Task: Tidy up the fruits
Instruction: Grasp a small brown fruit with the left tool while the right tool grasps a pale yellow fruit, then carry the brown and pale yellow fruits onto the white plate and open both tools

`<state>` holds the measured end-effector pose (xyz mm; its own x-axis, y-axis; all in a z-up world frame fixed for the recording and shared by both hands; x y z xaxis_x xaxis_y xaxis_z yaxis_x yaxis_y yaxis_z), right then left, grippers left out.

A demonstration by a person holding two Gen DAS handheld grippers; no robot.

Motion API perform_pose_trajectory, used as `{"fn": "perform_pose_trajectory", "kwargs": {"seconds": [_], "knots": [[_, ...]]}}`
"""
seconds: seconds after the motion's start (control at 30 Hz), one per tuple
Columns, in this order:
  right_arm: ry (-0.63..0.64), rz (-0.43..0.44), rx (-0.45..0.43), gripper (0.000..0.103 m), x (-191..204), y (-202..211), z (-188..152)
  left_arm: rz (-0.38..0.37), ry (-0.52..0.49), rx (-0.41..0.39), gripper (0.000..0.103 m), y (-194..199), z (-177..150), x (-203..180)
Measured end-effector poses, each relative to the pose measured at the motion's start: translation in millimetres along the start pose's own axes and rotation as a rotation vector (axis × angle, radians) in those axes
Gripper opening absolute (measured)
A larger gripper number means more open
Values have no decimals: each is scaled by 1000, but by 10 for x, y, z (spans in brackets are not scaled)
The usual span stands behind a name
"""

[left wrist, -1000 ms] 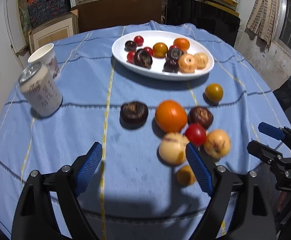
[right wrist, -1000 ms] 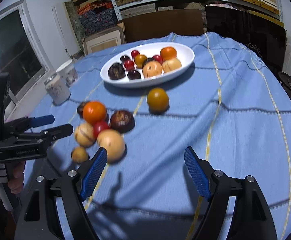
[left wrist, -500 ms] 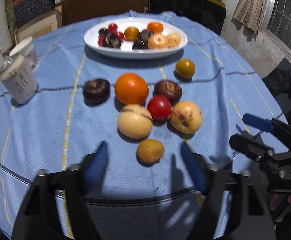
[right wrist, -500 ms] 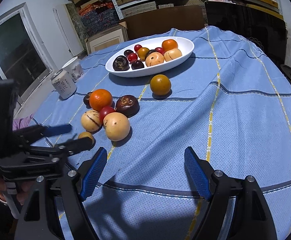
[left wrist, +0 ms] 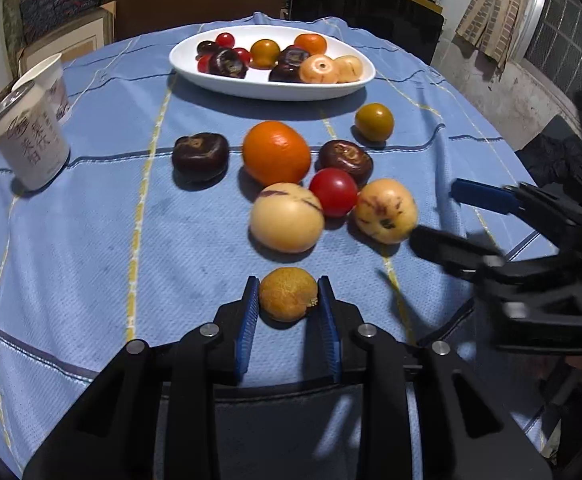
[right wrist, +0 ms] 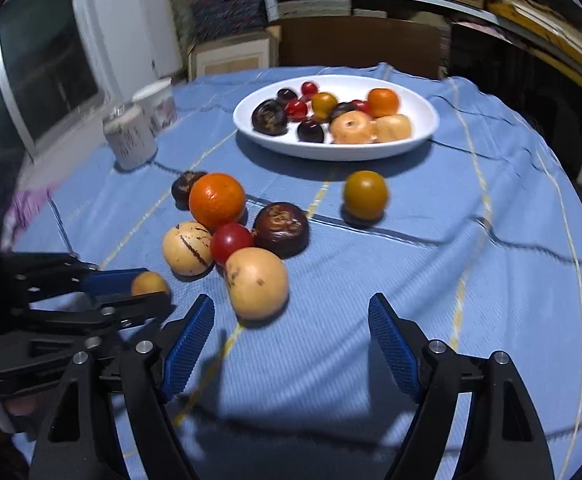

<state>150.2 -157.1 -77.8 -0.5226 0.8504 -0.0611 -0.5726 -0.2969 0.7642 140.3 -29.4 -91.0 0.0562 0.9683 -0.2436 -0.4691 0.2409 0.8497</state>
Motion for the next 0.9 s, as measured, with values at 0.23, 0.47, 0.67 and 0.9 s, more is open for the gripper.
{"fn": "perform_pose_trajectory", "kwargs": {"seconds": [0.23, 0.47, 0.67, 0.9], "knots": [[32, 12, 45, 54, 101, -300, 118, -17, 7, 3, 29, 7, 1, 45], [-16, 46, 32, 40, 71, -161, 42, -6, 7, -6, 29, 20, -5, 35], [-88, 39, -17, 40, -96, 106, -111, 0, 0, -39, 29, 199, 2, 42], [-127, 27, -98, 40, -339, 474, -72, -16, -36, -99, 29, 527, 188, -19]]}}
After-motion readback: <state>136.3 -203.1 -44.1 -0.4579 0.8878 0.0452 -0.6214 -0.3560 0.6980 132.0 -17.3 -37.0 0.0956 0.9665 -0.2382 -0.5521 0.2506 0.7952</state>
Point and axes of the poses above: each gripper's, at about its wrist camera, not at the fingertips, and y roughly against the way its jaws point, x to its left, z to its top, the point moved 3 cm from there along -y, roughly the way its jaws point, and after that the axes turned 15 degrees about y, right-handed, at the moved point
